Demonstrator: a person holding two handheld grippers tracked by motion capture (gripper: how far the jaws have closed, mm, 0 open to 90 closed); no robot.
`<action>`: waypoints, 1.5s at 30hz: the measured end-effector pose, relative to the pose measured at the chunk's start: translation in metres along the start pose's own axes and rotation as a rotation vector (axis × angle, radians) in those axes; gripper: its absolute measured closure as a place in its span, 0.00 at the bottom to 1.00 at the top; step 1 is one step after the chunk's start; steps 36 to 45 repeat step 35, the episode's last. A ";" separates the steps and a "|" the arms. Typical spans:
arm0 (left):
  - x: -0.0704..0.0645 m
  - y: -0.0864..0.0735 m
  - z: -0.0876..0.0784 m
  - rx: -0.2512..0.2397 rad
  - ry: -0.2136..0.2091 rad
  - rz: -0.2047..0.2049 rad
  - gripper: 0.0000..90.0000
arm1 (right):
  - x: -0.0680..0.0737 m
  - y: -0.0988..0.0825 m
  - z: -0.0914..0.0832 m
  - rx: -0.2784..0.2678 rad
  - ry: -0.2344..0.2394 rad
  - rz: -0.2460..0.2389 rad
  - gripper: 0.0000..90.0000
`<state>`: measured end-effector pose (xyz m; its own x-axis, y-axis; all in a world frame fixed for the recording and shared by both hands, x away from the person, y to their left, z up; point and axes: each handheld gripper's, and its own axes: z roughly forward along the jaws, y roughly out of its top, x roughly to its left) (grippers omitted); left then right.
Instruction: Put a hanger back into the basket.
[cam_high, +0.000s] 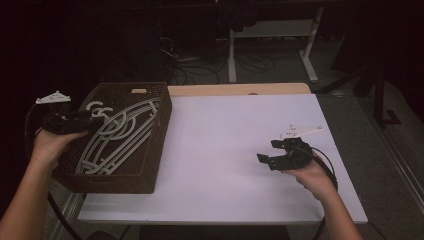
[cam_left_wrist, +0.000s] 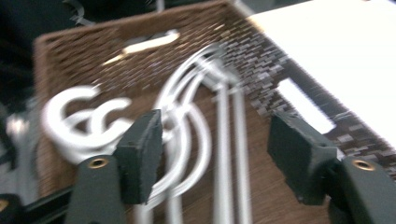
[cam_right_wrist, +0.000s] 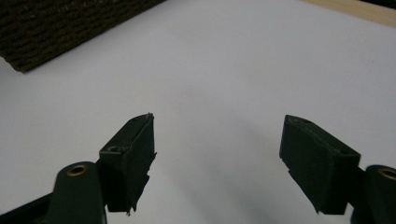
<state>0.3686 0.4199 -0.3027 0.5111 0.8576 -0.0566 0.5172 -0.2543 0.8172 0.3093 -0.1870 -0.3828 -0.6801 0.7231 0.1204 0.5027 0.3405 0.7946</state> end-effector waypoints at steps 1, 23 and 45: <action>-0.006 0.002 0.001 -0.014 -0.028 -0.002 0.36 | 0.000 0.003 -0.002 -0.005 0.001 -0.005 0.28; -0.119 0.003 0.040 -0.106 -0.392 0.124 0.12 | 0.001 0.049 -0.028 -0.115 0.035 -0.018 0.09; -0.130 -0.006 0.049 -0.105 -0.428 0.167 0.00 | 0.001 0.050 -0.029 -0.128 0.048 -0.019 0.04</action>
